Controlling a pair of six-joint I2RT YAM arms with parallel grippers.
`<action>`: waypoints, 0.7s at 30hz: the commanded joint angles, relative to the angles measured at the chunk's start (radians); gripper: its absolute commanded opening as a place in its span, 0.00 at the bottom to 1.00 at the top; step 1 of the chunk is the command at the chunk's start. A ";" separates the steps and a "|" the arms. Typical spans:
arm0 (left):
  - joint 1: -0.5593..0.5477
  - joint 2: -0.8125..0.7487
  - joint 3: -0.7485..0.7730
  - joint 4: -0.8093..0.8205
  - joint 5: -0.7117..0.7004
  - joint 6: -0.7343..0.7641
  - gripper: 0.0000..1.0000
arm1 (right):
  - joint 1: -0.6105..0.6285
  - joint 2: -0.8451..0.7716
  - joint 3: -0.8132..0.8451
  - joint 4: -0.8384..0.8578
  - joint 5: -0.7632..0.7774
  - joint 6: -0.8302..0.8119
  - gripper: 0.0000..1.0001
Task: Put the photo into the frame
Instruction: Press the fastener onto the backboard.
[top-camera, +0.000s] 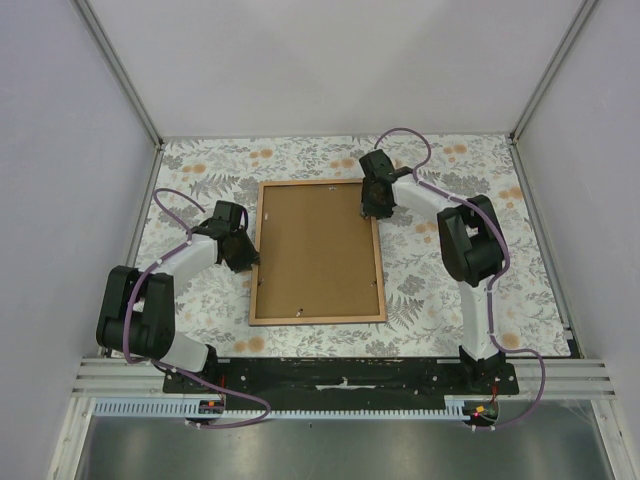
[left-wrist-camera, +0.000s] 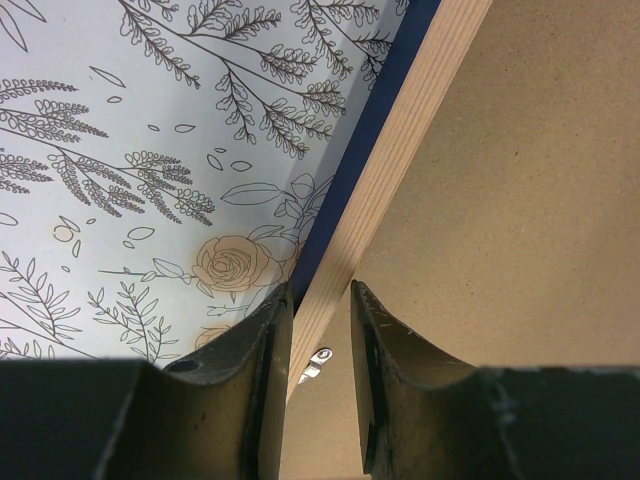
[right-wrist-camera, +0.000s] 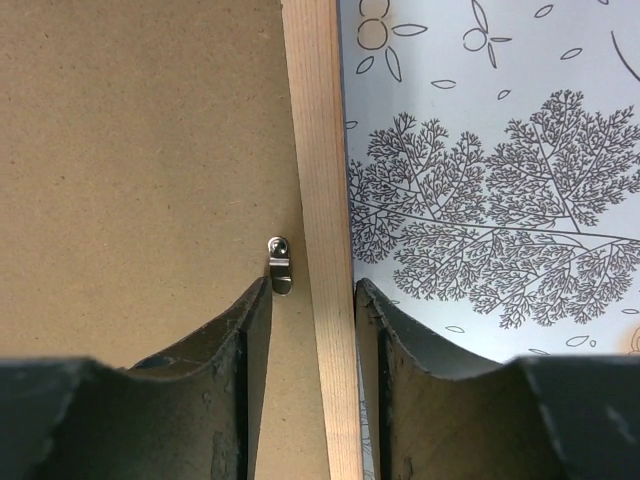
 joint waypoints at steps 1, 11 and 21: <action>0.001 0.005 -0.002 0.019 0.015 0.015 0.36 | 0.007 0.021 -0.007 -0.066 0.018 -0.025 0.42; 0.001 0.006 -0.003 0.019 0.017 0.013 0.36 | 0.007 0.048 0.029 -0.083 0.048 0.018 0.15; 0.001 0.000 -0.006 0.017 0.017 0.017 0.36 | 0.007 0.060 0.066 -0.096 0.056 0.082 0.28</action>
